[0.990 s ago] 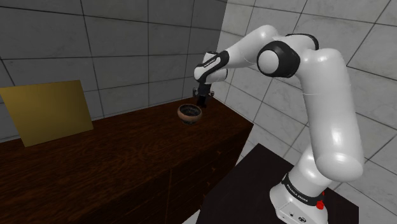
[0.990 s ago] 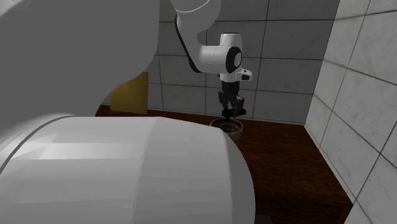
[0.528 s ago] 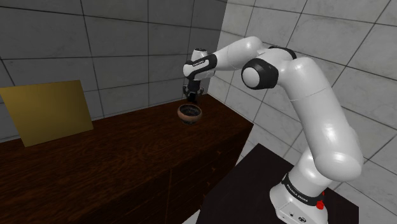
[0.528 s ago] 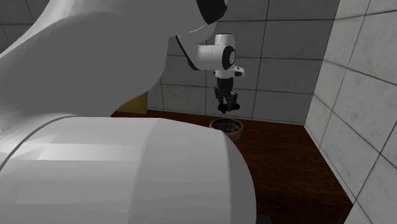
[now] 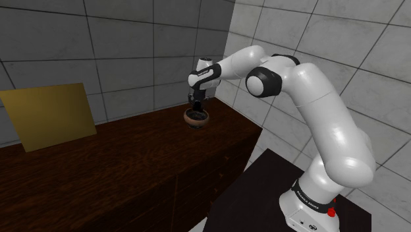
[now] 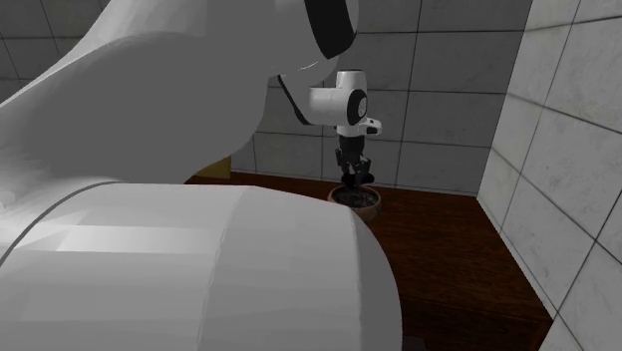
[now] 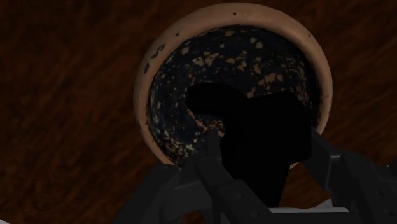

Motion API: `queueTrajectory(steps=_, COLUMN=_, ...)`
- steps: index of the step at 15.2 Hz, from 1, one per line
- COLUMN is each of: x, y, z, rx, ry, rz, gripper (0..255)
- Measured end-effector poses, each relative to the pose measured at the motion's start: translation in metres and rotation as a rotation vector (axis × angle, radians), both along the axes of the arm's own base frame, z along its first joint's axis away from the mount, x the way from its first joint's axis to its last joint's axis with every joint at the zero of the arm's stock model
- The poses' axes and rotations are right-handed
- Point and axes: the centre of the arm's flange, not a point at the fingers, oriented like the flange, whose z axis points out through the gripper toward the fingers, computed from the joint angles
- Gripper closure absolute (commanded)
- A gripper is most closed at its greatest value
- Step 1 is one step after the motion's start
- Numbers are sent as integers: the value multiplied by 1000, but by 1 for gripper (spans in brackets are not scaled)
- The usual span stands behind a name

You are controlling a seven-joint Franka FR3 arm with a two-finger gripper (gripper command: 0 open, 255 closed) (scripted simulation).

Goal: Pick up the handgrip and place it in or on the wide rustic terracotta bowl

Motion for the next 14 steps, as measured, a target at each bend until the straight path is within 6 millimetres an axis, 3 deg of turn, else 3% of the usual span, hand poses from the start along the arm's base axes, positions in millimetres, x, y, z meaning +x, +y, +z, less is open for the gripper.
queueTrajectory(steps=6, x=-2, y=-1, z=-30, rx=0, ry=0, rz=0, gripper=255)
queueTrajectory(steps=12, x=-1, y=-1, z=-33, rx=0, ry=0, rz=0, gripper=255)
queueTrajectory(steps=13, x=-1, y=-1, z=-33, rx=0, ry=0, rz=0, gripper=0)
queueTrajectory(steps=14, x=0, y=-1, z=-33, rx=0, ry=0, rz=0, gripper=0)
